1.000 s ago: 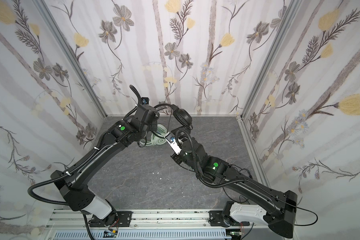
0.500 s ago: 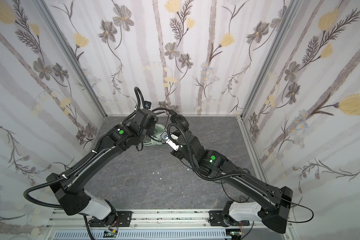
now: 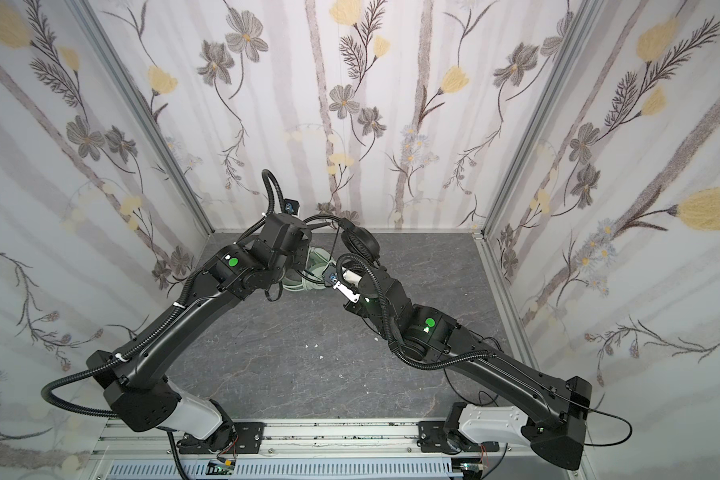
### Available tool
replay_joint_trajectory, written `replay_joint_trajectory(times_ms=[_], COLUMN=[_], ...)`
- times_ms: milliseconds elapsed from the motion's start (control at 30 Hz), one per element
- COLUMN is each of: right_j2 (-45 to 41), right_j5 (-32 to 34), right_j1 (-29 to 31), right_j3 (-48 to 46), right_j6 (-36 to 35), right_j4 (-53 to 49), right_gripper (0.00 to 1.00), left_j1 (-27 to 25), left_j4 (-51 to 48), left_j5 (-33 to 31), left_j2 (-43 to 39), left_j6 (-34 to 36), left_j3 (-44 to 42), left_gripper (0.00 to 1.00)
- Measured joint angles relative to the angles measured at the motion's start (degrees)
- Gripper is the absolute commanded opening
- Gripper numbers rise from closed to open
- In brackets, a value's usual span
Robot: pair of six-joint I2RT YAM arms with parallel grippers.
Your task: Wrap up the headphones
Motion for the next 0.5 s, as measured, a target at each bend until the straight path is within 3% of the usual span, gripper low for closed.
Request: replay_joint_trajectory(times_ms=[333,500], right_j2=[0.96,1.79], right_j5=[5.86,9.75], right_j1=[1.60,3.08], right_j3=[-0.37,-0.20], right_j6=[-0.46,-2.38], right_j4=[5.27,9.27], right_gripper=[0.09,0.19], left_j1=[0.00,0.15], left_j4=[-2.12,-4.94], left_j5=[-2.34,-1.77], left_j2=[-1.16,-1.16], left_j6=[1.14,3.19], left_j3=[3.23,4.87], left_gripper=[0.00,0.00])
